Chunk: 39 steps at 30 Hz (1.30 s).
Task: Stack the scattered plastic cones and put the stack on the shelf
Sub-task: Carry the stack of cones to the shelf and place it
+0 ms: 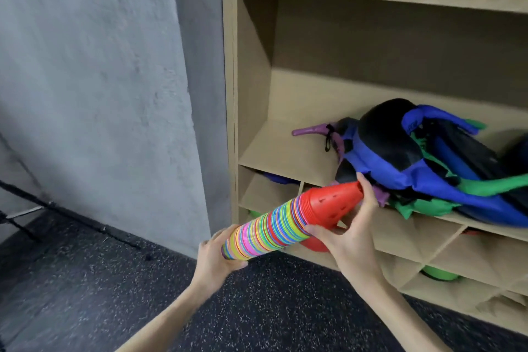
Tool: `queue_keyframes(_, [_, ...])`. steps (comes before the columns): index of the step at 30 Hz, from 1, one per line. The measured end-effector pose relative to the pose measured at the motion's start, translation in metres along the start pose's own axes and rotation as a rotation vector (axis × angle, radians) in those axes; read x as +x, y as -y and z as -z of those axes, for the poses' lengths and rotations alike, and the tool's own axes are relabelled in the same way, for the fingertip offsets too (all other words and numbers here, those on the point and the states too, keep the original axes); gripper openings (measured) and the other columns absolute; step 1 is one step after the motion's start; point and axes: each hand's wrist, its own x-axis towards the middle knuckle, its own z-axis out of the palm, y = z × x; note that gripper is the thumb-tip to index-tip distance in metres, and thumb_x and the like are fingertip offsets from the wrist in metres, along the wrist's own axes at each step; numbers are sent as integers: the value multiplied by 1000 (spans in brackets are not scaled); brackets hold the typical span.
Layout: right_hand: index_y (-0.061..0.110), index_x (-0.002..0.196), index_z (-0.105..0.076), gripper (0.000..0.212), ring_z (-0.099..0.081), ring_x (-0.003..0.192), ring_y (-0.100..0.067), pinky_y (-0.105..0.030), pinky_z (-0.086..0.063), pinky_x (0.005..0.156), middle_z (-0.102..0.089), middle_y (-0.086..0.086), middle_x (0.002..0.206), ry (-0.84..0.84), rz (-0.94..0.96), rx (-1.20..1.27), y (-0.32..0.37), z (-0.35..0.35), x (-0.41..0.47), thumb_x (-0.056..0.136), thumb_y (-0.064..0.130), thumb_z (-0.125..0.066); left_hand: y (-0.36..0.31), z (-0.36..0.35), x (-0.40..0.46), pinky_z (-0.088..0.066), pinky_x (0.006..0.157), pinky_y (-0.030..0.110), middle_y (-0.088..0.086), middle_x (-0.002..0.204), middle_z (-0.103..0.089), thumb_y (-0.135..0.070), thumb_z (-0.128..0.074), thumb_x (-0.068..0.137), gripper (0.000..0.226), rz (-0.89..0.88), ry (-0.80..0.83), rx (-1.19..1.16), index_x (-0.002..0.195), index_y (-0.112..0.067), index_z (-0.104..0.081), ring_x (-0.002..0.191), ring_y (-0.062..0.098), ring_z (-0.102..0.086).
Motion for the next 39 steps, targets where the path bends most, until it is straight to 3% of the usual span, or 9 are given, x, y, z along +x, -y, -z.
queue_keyframes(3, [52, 142, -18, 119, -51, 121, 17, -8, -47, 92, -33, 42, 135, -7, -37, 10, -20, -4, 40, 67, -10, -86, 4, -7, 58, -57, 82, 36, -21, 100, -72, -24, -89, 49, 78, 16, 44, -36, 115, -55, -61, 77, 6, -67])
queue_keyframes(8, [64, 139, -25, 116, -62, 116, 5, -15, -51, 92, -41, 14, 145, 2, -48, -25, -75, -1, 124, 70, -8, -85, 3, -32, 161, -55, 87, 28, -28, 103, -71, -22, -89, 47, 79, 19, 70, -27, 107, -65, -59, 95, -1, -68])
queue_keyframes(12, [66, 138, -27, 109, -57, 124, 1, -14, -49, 94, -39, 12, 151, 22, -12, -61, -138, 2, 208, 72, 4, -88, 12, -71, 247, -52, 79, 22, -41, 96, -67, -12, -91, 57, 74, 75, 53, -4, 99, -62, -58, 92, -12, -64])
queue_keyframes(17, [57, 143, -30, 106, -55, 132, -12, -36, -51, 105, -41, 13, 152, 96, -61, -73, -222, 2, 324, 68, 15, -93, 28, -117, 359, -57, 80, 33, -37, 92, -67, -34, -80, 50, 68, 192, 38, -48, 106, -64, -56, 91, 7, -70])
queue_keyframes(22, [43, 143, -27, 108, -47, 121, 22, -2, -39, 95, -37, 57, 129, 134, -19, -121, -290, -15, 429, 68, -4, -88, 62, -154, 459, -50, 72, 15, -25, 93, -73, -22, -92, 58, 78, 263, 15, -68, 125, -50, -61, 93, 5, -68])
queue_keyframes(27, [71, 137, -24, 110, -58, 127, -5, -32, -51, 103, -51, 6, 146, 140, 4, -110, -349, -36, 506, 66, 19, -90, 96, -172, 550, -50, 72, 12, -27, 96, -74, -16, -91, 57, 75, 229, -31, -148, 119, -48, -65, 88, -10, -68])
queue_keyframes(29, [68, 140, -20, 108, -60, 126, -7, -29, -51, 102, -50, -6, 149, 130, 7, -115, -369, -43, 534, 66, 27, -88, 108, -178, 582, -53, 74, 15, -25, 97, -75, -28, -87, 53, 73, 207, -40, -155, 120, -48, -66, 89, -4, -70])
queue_keyframes(34, [55, 151, -14, 113, -62, 125, -17, -40, -53, 103, -53, -13, 145, 103, -5, -132, -425, -60, 591, 66, 47, -89, 140, -192, 654, -45, 72, 12, -13, 106, -77, -47, -77, 46, 85, 149, -48, -120, 130, -40, -66, 94, 6, -68])
queue_keyframes(39, [47, 153, -13, 113, -67, 114, -11, -32, -57, 95, -58, -6, 137, 90, 28, -180, -484, -75, 632, 68, 34, -86, 181, -215, 711, -51, 81, 14, -41, 98, -68, -43, -79, 48, 75, 112, -57, -188, 121, -50, -63, 92, -17, -64])
